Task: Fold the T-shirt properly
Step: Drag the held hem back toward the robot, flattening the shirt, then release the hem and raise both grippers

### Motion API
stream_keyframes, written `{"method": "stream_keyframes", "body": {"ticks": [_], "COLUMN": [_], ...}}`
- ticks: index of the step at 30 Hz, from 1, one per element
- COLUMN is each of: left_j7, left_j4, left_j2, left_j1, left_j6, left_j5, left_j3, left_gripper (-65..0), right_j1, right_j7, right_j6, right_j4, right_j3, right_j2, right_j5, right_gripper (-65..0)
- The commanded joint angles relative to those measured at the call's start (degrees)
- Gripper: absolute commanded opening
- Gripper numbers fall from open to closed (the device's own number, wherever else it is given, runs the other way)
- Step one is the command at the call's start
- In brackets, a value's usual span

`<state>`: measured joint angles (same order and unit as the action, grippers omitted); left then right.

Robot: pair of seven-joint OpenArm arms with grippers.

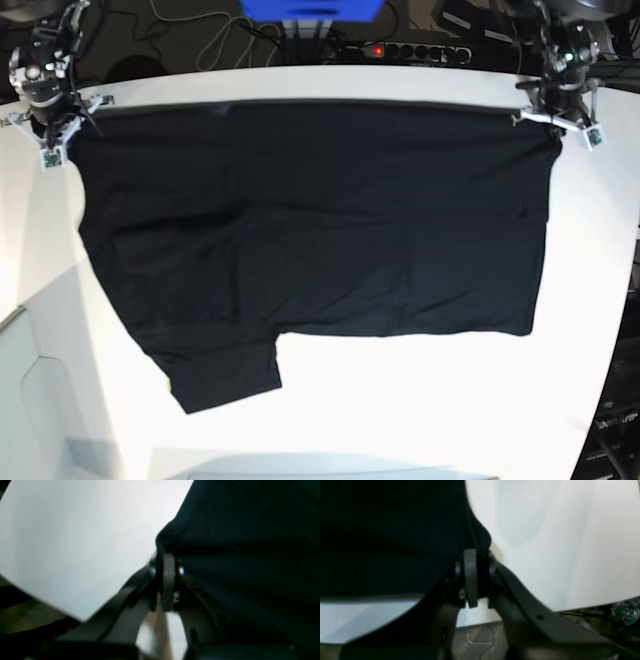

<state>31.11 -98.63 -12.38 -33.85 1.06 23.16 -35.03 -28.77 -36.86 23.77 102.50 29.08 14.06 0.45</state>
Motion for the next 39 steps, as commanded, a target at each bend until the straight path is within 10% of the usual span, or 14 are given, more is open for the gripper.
{"method": "stream_keyframes", "body": {"ticks": [1,22,30,39], "left_j7": [-1.3,3.2,6.4,6.4], "left_j4": [-1.5,-2.2,-3.0,-10.6], "left_j2": [-0.8,-1.1,-1.2,-0.8], "left_j1": [-1.0,-4.3,-3.3,-3.5], "left_j6": [-0.7,-0.7,-0.7,-0.7], "left_j5": [-0.3,-0.3,-0.3,-0.7], "left_j3": [-0.4,-0.3,-0.6,-0.8], "left_gripper": [-64.9,-64.9,-64.8,-31.6], "right_j1": [0.0,-3.2,-3.0,-2.6], "right_j7": [0.9,0.9,0.9,0.8], "right_j6": [-0.9,2.1,2.2,2.2], "right_j4": [1.0,0.9,1.8,10.2], "right_j3": [1.3,2.3,2.2,2.5], "right_j2": [0.8,-0.8,-0.7,-0.7], "right_j5": [-0.4,-0.4,-0.4,-0.3], "right_gripper": [-65.0,-65.0,-41.3,-34.4]}}
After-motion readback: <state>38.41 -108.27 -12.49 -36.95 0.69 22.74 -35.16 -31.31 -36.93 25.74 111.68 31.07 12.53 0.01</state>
